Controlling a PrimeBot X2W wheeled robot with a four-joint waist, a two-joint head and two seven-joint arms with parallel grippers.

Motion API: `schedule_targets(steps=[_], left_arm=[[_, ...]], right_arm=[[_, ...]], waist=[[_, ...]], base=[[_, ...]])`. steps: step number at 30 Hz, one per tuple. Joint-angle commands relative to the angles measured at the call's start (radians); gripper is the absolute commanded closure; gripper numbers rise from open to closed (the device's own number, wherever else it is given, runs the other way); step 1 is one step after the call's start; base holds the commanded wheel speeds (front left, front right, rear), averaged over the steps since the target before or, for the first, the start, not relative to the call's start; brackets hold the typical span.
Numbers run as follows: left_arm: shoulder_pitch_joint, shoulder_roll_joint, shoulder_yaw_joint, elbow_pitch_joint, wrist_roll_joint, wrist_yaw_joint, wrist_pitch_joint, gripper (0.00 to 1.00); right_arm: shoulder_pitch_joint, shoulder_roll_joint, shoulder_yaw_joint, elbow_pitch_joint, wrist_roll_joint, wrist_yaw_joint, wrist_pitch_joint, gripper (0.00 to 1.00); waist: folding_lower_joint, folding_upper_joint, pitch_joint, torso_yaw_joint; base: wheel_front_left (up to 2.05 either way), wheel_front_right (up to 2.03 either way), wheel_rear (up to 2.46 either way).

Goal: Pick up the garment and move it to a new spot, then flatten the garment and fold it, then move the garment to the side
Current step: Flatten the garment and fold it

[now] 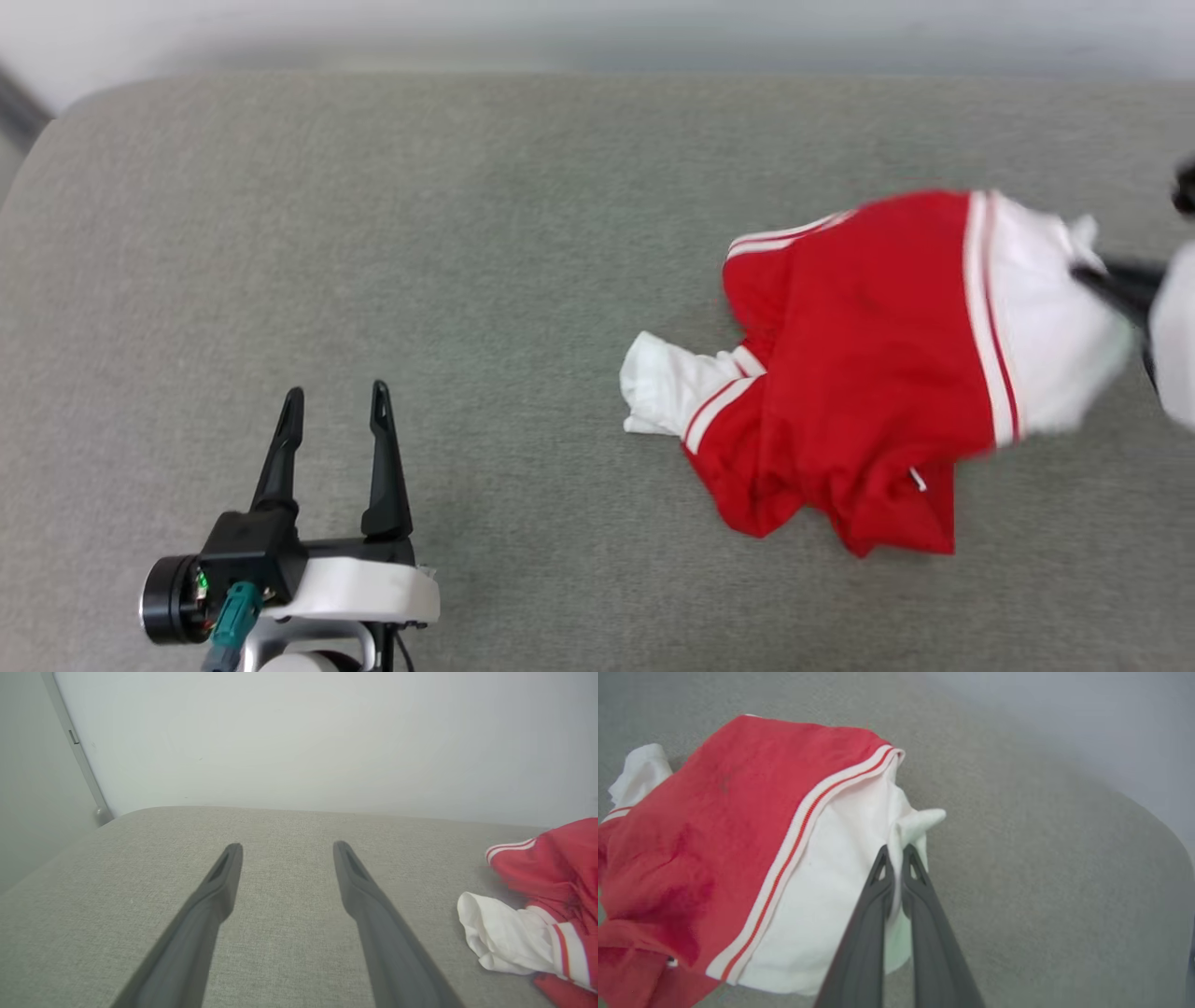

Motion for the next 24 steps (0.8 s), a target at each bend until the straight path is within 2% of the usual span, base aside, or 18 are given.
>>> schedule_targets(steps=[1,4,7,13,15,16,17,18,24], left_arm=[[0.013,0.0,0.004,-0.003,0.003,0.0,-0.002,0.0],[0.025,0.0,0.008,-0.009,0.008,-0.003,-0.002,0.0],[0.026,0.0,0.007,-0.009,0.01,-0.005,-0.002,0.0],[0.013,0.0,0.0,-0.001,0.013,-0.01,-0.002,0.0],[0.012,-0.001,0.002,0.003,0.016,-0.012,-0.002,0.0],[0.014,-0.001,0.005,0.005,0.018,-0.013,-0.002,0.0],[0.018,0.0,0.01,0.006,0.019,-0.014,-0.002,0.0],[0.023,0.0,0.015,0.008,0.02,-0.013,-0.002,0.0],[0.031,0.0,0.038,0.011,0.044,-0.031,-0.002,0.0]], right_arm=[[0.048,-0.008,-0.002,-0.006,0.017,-0.001,-0.007,1.0],[0.164,-0.058,-0.025,0.003,0.058,-0.001,-0.028,1.0],[0.278,-0.062,-0.03,0.054,0.089,-0.001,-0.033,1.0],[0.453,0.012,-0.006,0.212,0.125,-0.001,0.015,1.0],[0.473,0.042,-0.018,0.25,0.118,-0.002,-0.014,1.0],[0.467,0.057,-0.032,0.26,0.117,-0.002,-0.037,0.82],[0.456,0.066,-0.047,0.267,0.11,-0.002,-0.063,0.18],[0.442,0.069,-0.06,0.27,0.096,-0.002,-0.088,0.0],[0.363,0.076,-0.16,0.293,-0.024,-0.001,-0.304,0.0]], waist=[[0.0,0.0,-0.024,-0.026],[0.0,0.0,-0.032,-0.042],[0.0,0.0,-0.031,-0.048],[0.0,0.0,-0.024,-0.042],[0.0,0.0,-0.026,-0.041],[0.0,0.0,-0.029,-0.043],[0.0,0.0,-0.033,-0.046],[0.0,0.0,-0.039,-0.05],[0.0,0.0,-0.078,-0.072]], base=[[0.0,0.0,0.0],[0.0,0.0,0.0],[0.0,0.0,0.0],[0.0,0.0,0.0],[0.0,0.0,0.0],[0.0,0.0,0.0],[0.0,0.0,0.0],[0.0,0.0,0.0],[0.0,0.0,0.0]])
